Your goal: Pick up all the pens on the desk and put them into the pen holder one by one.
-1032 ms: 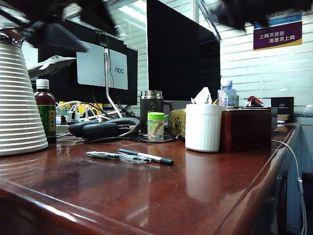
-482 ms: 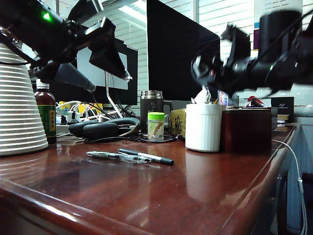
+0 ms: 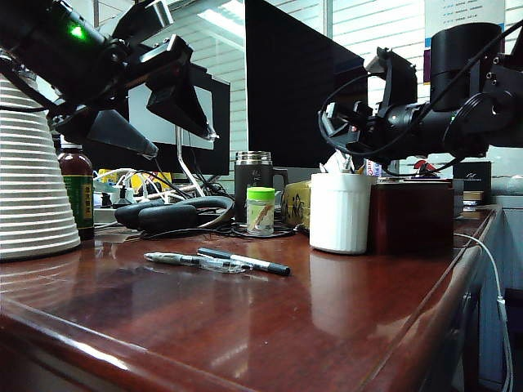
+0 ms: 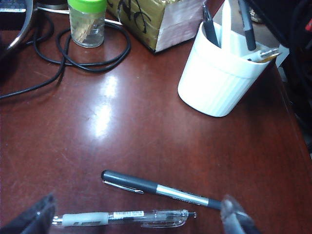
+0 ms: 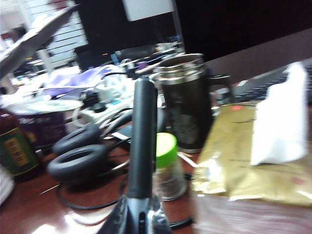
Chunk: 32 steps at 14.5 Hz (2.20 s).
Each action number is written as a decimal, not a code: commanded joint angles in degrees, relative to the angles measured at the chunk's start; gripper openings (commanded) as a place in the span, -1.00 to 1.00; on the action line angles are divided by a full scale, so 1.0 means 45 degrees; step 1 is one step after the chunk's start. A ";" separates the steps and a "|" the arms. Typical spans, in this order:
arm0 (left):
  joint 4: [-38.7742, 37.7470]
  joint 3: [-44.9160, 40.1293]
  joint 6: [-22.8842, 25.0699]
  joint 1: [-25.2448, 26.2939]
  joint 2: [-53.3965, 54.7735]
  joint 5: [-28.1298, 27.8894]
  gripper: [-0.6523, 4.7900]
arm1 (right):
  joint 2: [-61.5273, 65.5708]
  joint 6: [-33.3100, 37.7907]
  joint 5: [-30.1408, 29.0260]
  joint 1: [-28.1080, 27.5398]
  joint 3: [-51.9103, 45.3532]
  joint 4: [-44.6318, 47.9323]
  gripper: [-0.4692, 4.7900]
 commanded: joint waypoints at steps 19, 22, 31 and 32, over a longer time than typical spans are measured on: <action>-0.2832 0.0121 0.3293 0.0010 0.0019 -0.1622 1.00 | -0.2429 -0.6703 -0.3317 0.2132 0.3905 -1.4557 -0.09; -0.5265 0.0121 0.2341 0.0005 0.0019 -0.2234 1.00 | -0.2195 -0.8170 -0.1957 0.3065 0.3886 -1.7204 -0.04; -0.6018 0.0121 0.2006 -0.0005 -0.0053 -0.2205 1.00 | 0.0321 -0.8684 -0.0019 0.4007 0.3895 -1.6271 0.22; -0.6018 0.0121 0.2006 -0.0005 -0.0053 -0.2210 1.00 | 0.0321 -0.8709 0.0073 0.4007 0.3905 -1.5878 0.22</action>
